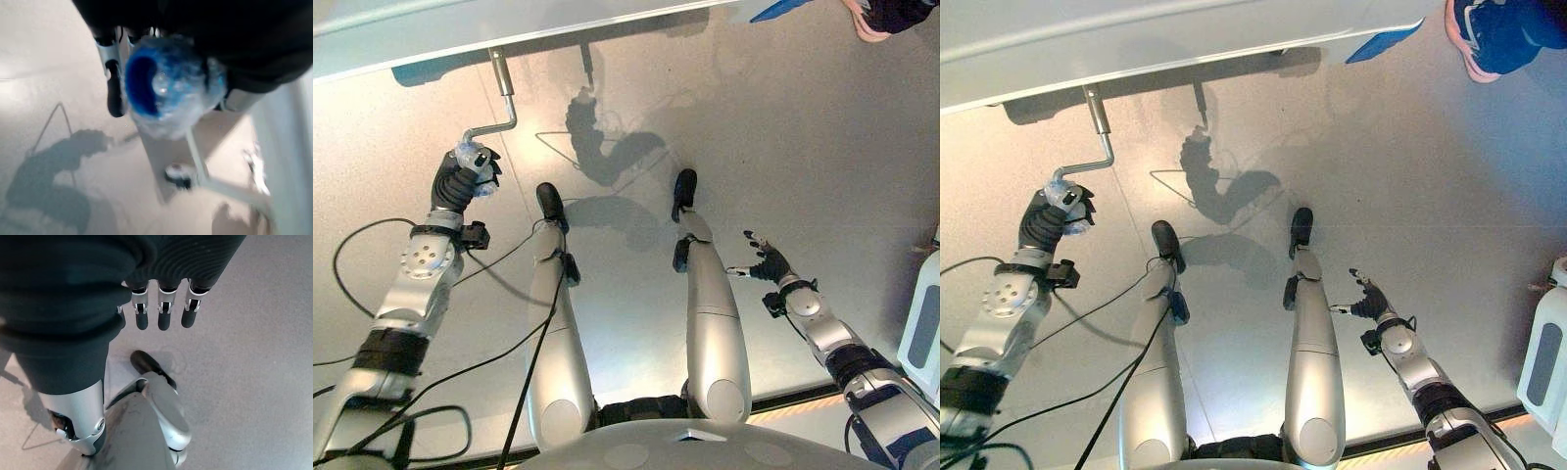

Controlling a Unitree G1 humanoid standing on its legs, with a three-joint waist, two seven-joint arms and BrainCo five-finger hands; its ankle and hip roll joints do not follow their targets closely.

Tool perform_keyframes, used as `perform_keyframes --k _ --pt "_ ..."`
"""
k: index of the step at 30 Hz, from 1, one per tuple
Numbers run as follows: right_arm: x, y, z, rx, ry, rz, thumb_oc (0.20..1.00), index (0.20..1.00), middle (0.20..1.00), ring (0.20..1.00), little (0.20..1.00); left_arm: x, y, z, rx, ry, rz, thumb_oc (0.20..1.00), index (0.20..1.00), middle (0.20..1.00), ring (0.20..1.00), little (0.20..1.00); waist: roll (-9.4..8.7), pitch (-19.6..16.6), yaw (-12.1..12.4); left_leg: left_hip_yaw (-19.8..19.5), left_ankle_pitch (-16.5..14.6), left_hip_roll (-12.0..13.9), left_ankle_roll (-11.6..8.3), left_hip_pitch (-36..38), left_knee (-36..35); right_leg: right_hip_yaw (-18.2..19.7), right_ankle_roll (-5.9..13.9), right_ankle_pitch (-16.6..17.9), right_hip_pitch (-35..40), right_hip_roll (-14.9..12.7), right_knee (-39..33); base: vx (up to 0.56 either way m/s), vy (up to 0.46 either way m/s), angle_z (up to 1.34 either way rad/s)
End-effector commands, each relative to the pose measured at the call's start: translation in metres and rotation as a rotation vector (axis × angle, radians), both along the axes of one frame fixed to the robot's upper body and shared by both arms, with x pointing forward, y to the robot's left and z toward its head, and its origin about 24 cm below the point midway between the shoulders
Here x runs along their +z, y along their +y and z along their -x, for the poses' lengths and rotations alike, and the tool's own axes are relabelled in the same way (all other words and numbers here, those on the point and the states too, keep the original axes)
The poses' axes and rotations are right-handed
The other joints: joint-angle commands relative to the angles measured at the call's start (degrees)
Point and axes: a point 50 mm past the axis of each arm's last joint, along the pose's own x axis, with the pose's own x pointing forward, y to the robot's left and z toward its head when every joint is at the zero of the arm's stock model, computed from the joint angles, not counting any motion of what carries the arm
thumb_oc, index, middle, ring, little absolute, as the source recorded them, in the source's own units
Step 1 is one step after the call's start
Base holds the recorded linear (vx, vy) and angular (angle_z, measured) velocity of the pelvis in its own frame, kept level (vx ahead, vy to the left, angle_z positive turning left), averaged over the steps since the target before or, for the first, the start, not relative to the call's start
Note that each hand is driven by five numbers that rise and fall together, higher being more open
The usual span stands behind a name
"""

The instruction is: Raise the hospital bed

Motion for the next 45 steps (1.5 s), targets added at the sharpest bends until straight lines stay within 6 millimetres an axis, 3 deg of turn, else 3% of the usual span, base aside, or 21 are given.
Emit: perform_keyframes --k 1,6,9,10,12,21,23,24,25,28,29,30,31,34,35,38,40,45 --pt "-0.023 0.004 0.021 0.007 0.084 0.0 1.0 1.0 1.0 1.0 1.0 0.006 0.032 0.004 0.17 -0.006 -0.094 0.2 0.2 0.2 0.2 0.2 -2.67 -1.2 -2.1 1.2 -6.3 -1.1 2.51 -7.7 10.7 4.3 6.78 5.2 0.1 -2.8 -5.8 0.04 0.162 0.03" --pt "-0.025 0.023 0.017 0.043 0.081 -0.042 1.0 1.0 1.0 1.0 1.0 0.023 0.043 -0.027 0.285 0.012 -0.1 0.2 0.2 0.2 0.2 0.2 -5.59 -1.2 -3.8 0.7 -9.3 -0.5 2.76 -10.2 15.7 4.5 6.78 5.2 -0.1 -2.7 -6.4 0.05 0.087 -0.06" --pt "-0.026 0.027 0.016 0.052 0.082 -0.051 1.0 1.0 1.0 1.0 1.0 0.025 0.045 -0.032 0.31 0.019 -0.087 0.2 0.2 0.2 0.2 0.2 -5.99 -1.2 -3.9 0.8 -9.8 -0.3 2.91 -10.7 16.6 4.5 6.78 5.2 -0.2 -2.7 -6.4 0.03 0.033 -0.12" --pt "-0.026 0.038 0.012 0.077 0.08 -0.071 1.0 1.0 1.0 1.0 1.0 0.033 0.048 -0.044 0.35 0.049 -0.12 0.2 0.2 0.2 0.2 0.2 -7.36 -1.2 -4.6 0.8 -10.8 0.1 2.84 -11.4 18.2 4.2 6.78 5.7 -0.2 -2.6 -7.4 0.04 0.046 -0.06" --pt "-0.025 0.047 0.009 0.107 0.072 -0.085 1.0 1.0 1.0 1.0 1.0 0.033 0.051 -0.049 0.384 0.085 -0.125 0.2 0.2 0.2 0.2 0.2 -8.28 -1.2 -5.2 1.1 -11.3 0.5 2.86 -11.9 19.0 4.2 6.78 6.1 -0.4 -2.5 -8.1 0.03 0.03 -0.16" --pt "-0.013 0.059 -0.001 0.155 0.024 -0.104 1.0 1.0 1.0 1.0 1.0 0.035 0.029 -0.065 0.341 0.127 -0.219 0.2 0.2 0.2 0.2 0.2 -9.39 -1.2 -6.3 2.5 -12.5 1.6 2.91 -13.4 21.5 6.0 6.78 7.5 -3.8 -1.9 -8.6 0.01 0.019 -0.12" --pt "-0.012 0.06 -0.003 0.152 0.019 -0.099 1.0 1.0 1.0 1.0 1.0 0.032 0.006 -0.072 0.268 0.114 -0.247 0.2 0.2 0.2 0.2 0.2 -9.29 -1.2 -6.7 2.8 -12.3 1.6 2.85 -13.7 21.3 6.7 6.78 7.7 -5.0 -2.0 -8.5 0.0 -0.031 -0.1" --pt "-0.012 0.06 -0.003 0.152 0.018 -0.099 1.0 1.0 1.0 1.0 1.0 0.032 0.006 -0.072 0.268 0.114 -0.247 0.2 0.2 0.2 0.2 0.2 -9.3 -1.2 -6.7 2.8 -12.2 1.6 2.85 -13.7 21.3 6.7 6.78 7.7 -5.0 -2.0 -8.5 -0.02 -0.051 -0.06" --pt "-0.011 0.06 -0.005 0.15 0.014 -0.095 1.0 1.0 1.0 1.0 1.0 0.031 -0.017 -0.075 0.18 0.086 -0.264 0.2 0.2 0.2 0.2 0.2 -8.89 -1.2 -6.8 3.1 -11.8 1.5 2.92 -13.3 20.6 7.1 6.78 7.6 -5.5 -1.9 -8.0 -0.02 -0.033 -0.04" --pt "-0.011 0.06 -0.005 0.149 0.018 -0.083 1.0 1.0 1.0 1.0 1.0 0.031 -0.035 -0.076 0.11 0.058 -0.263 0.2 0.2 0.2 0.2 0.2 -8.48 -1.2 -6.9 3.5 -11.1 1.5 2.94 -12.7 19.4 7.3 6.78 7.4 -5.8 -2.0 -7.6 -0.03 -0.059 -0.03" --pt "-0.01 0.058 -0.006 0.152 0.016 -0.068 1.0 1.0 1.0 1.0 1.0 0.031 -0.053 -0.074 0.031 0.021 -0.245 0.2 0.2 0.2 0.2 0.2 -7.97 -1.2 -7.0 3.8 -10.6 1.3 2.99 -11.5 17.9 7.6 6.78 7.3 -5.6 -1.9 -7.4 0.0 0.0 0.0" --pt "-0.01 0.058 -0.006 0.152 0.016 -0.067 1.0 1.0 1.0 1.0 1.0 0.031 -0.053 -0.074 0.031 0.021 -0.244 0.2 0.2 0.2 0.2 0.2 -7.99 -1.2 -7.0 3.9 -10.5 1.3 2.99 -11.4 17.8 7.6 6.78 7.3 -5.6 -2.0 -7.4 -0.04 -0.106 0.0" --pt "-0.009 0.054 -0.007 0.142 0.014 -0.051 1.0 1.0 1.0 1.0 1.0 0.036 -0.074 -0.072 -0.061 -0.022 -0.25 0.2 0.2 0.2 0.2 0.2 -7.33 -1.2 -7.1 3.8 -9.4 1.0 2.72 -10.1 15.7 7.5 6.78 7.0 -5.2 -1.9 -7.1 -0.02 -0.08 -0.01" --pt "-0.009 0.053 -0.007 0.141 0.017 -0.045 1.0 1.0 1.0 1.0 1.0 0.037 -0.08 -0.07 -0.09 -0.039 -0.241 0.2 0.2 0.2 0.2 0.2 -7.08 -1.2 -7.2 4.0 -8.7 0.9 2.55 -9.4 14.9 7.6 6.78 7.0 -5.0 -2.0 -6.9 -0.02 -0.086 0.06" --pt "-0.007 0.049 -0.009 0.133 0.008 -0.032 1.0 1.0 1.0 1.0 1.0 0.042 -0.093 -0.067 -0.159 -0.079 -0.224 0.2 0.2 0.2 0.2 0.2 -6.36 -1.2 -7.1 3.9 -7.6 0.5 2.27 -8.3 13.1 7.3 6.78 6.9 -4.5 -2.0 -6.9 -0.03 -0.114 0.02" --pt "-0.006 0.042 -0.008 0.125 0.011 -0.008 1.0 1.0 1.0 1.0 1.0 0.049 -0.105 -0.056 -0.248 -0.144 -0.155 0.2 0.2 0.2 0.2 0.2 -5.38 -1.2 -6.9 4.0 -5.2 0.1 1.86 -5.5 8.8 6.6 6.78 6.8 -2.9 -2.1 -6.9 -0.04 -0.132 0.11" --pt "-0.007 0.041 -0.006 0.121 0.017 -0.005 1.0 1.0 1.0 1.0 1.0 0.049 -0.106 -0.052 -0.264 -0.157 -0.119 0.2 0.2 0.2 0.2 0.2 -5.08 -1.2 -6.9 3.9 -4.5 -0.2 1.83 -4.4 7.3 6.4 6.78 6.8 -2.2 -2.2 -7.1 -0.04 -0.103 0.11" --pt "-0.017 0.026 0.006 0.055 0.058 -0.006 1.0 1.0 1.0 1.0 1.0 0.048 -0.102 -0.024 -0.342 -0.213 -0.013 0.2 0.2 0.2 0.2 0.2 -2.56 -1.2 -5.1 2.9 1.5 -1.2 0.21 2.9 -3.2 4.1 6.78 6.2 3.2 -1.8 -8.4 -0.06 -0.155 0.11"
